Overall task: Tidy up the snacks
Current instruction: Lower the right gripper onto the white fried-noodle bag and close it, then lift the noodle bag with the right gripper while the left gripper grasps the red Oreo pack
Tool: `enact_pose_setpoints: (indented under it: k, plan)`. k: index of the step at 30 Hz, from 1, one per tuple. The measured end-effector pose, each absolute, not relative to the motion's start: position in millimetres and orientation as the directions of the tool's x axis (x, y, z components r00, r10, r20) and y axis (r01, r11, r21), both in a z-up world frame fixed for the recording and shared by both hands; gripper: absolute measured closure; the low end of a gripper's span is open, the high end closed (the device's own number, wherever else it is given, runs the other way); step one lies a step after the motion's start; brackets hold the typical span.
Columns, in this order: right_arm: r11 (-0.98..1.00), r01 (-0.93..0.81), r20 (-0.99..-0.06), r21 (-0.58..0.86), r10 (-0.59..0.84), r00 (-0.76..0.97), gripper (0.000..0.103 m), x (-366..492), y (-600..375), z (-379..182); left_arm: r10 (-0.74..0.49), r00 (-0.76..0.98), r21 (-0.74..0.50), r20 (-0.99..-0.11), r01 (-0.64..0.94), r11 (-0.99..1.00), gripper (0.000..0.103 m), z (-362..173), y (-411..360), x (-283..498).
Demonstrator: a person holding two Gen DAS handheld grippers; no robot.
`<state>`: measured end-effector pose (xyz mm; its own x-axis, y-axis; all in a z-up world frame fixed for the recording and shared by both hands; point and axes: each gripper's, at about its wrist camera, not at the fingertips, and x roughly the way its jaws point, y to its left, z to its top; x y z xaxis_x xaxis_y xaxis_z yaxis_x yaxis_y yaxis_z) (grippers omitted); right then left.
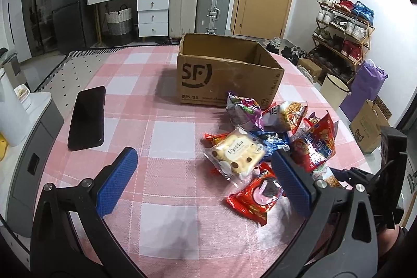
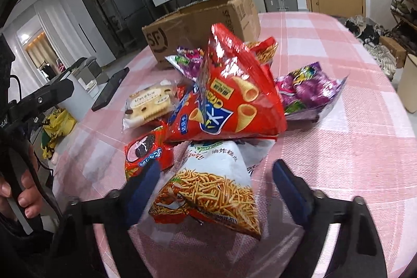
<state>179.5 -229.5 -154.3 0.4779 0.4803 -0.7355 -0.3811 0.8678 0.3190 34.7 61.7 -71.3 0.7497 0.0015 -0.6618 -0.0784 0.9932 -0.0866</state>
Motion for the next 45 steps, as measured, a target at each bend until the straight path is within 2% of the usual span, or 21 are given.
enact_pose_setpoints:
  k: [3, 4, 6, 8, 26, 45]
  plan:
    - [0.862, -0.381, -0.747, 0.335, 0.490, 0.449, 0.035, 182.5, -224.3, -161.0, 0.012, 0.747, -0.079, -0.665, -0.086, 0.993, 0.001, -72.8, 63.4, 34.6]
    - [0.869, -0.382, -0.751, 0.313, 0.473, 0.460, 0.045, 181.4, -222.1, -160.6, 0.011, 0.743, -0.079, -0.669, -0.087, 0.993, 0.001, -73.9, 63.7, 35.7]
    - [0.869, -0.381, -0.759, 0.314, 0.471, 0.449, 0.048, 183.8, -221.9, -161.1, 0.005, 0.739, -0.084, -0.674, -0.083, 0.993, 0.001, -75.0, 63.7, 36.2]
    - [0.869, -0.377, -0.758, 0.321, 0.475, 0.447, 0.055, 183.0, -223.1, -160.4, 0.008, 0.737, -0.080, -0.676, -0.084, 0.993, 0.001, -75.6, 63.6, 36.0]
    - [0.861, -0.405, -0.724, 0.309, 0.489, 0.487, 0.057, 163.3, -230.4, -140.0, -0.023, 0.726, -0.092, -0.687, -0.056, 0.994, 0.001, -75.5, 62.8, 31.7]
    - [0.856, -0.420, -0.610, 0.302, 0.512, 0.605, 0.057, 131.2, -252.0, -81.0, -0.039, 0.696, -0.079, -0.717, -0.026, 0.997, 0.001, -83.7, 55.8, 38.3]
